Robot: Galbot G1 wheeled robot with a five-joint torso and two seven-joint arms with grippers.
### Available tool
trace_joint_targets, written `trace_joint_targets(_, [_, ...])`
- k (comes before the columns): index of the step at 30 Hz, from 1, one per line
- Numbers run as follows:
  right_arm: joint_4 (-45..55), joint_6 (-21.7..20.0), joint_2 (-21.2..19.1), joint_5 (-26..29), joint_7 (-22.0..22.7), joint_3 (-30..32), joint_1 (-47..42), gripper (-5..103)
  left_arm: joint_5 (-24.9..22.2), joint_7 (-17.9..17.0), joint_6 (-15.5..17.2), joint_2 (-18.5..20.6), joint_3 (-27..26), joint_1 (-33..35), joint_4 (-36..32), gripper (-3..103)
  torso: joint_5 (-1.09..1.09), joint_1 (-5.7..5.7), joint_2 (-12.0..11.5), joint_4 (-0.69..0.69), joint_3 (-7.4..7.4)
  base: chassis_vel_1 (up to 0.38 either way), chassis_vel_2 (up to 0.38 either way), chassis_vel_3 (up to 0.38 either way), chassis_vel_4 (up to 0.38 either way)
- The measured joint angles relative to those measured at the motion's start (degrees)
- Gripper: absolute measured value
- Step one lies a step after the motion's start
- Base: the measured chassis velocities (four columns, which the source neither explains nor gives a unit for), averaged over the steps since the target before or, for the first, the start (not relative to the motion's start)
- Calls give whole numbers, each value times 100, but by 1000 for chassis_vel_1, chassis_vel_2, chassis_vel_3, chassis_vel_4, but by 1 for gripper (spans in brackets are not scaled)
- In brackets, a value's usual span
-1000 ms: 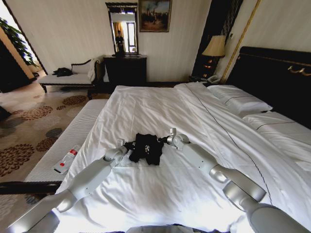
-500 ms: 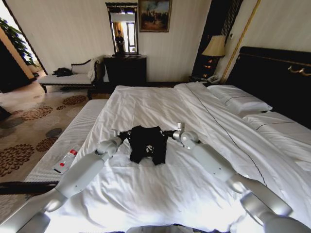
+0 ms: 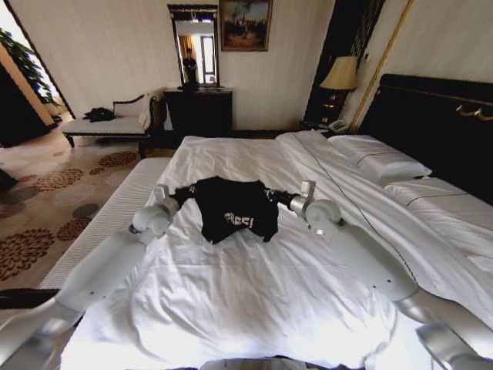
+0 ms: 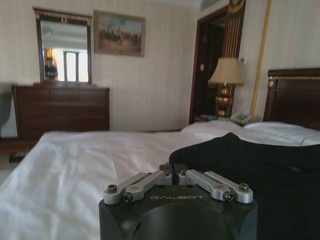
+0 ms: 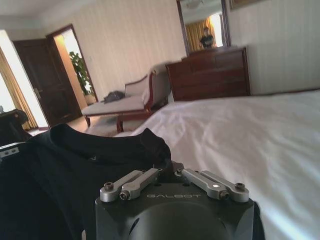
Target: Fold the clothes on the bed.
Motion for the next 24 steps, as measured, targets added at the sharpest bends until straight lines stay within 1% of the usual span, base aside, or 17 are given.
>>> trace_joint_targets(4, [178,58,-146,143,101,-25,253,2,-79,-46,3,128,12,-253,-87,1,-1,0,0,0,0,0,0,0,0])
trace_joint_targets(8, [214,112,-233,174,169,-100,448,2,-159,-106,7,193,48,-450,-117,1,-1,0,0,0,0,0,0,0,0])
trace_joint_targets(14, [351,161,-348,198,233,-84,423,2,-296,-189,30,341,38,-519,-349,1,0,1,0,0,0,0,0,0,0])
trace_joint_targets(16, [454,166,-417,180,246,-37,211,2,-318,-202,39,448,-12,-367,-527,1,1,0,0,0,0,0,0,0,0])
trace_joint_targets(18, [637,152,-480,147,258,124,-230,2,-310,-225,50,558,-85,-3,-779,1,0,0,0,0,0,0,0,0,0])
trace_joint_targets(19, [637,152,-480,147,258,124,-230,2,-310,-225,50,558,-85,-3,-779,1,0,0,0,0,0,0,0,0,0])
trace_joint_targets(21, [951,43,-443,284,343,364,-805,2,-289,-272,78,658,-220,542,-1092,1,0,0,0,-2,0,0,0,0,0])
trace_joint_targets(23, [1087,-13,-382,247,355,424,-1097,2,-214,-278,82,707,-297,905,-1227,1,0,0,0,-1,0,0,0,0,0])
trace_joint_targets(24, [1087,-13,-382,247,355,424,-1097,2,-214,-278,82,707,-297,905,-1227,1,0,0,0,-1,0,0,0,0,0])
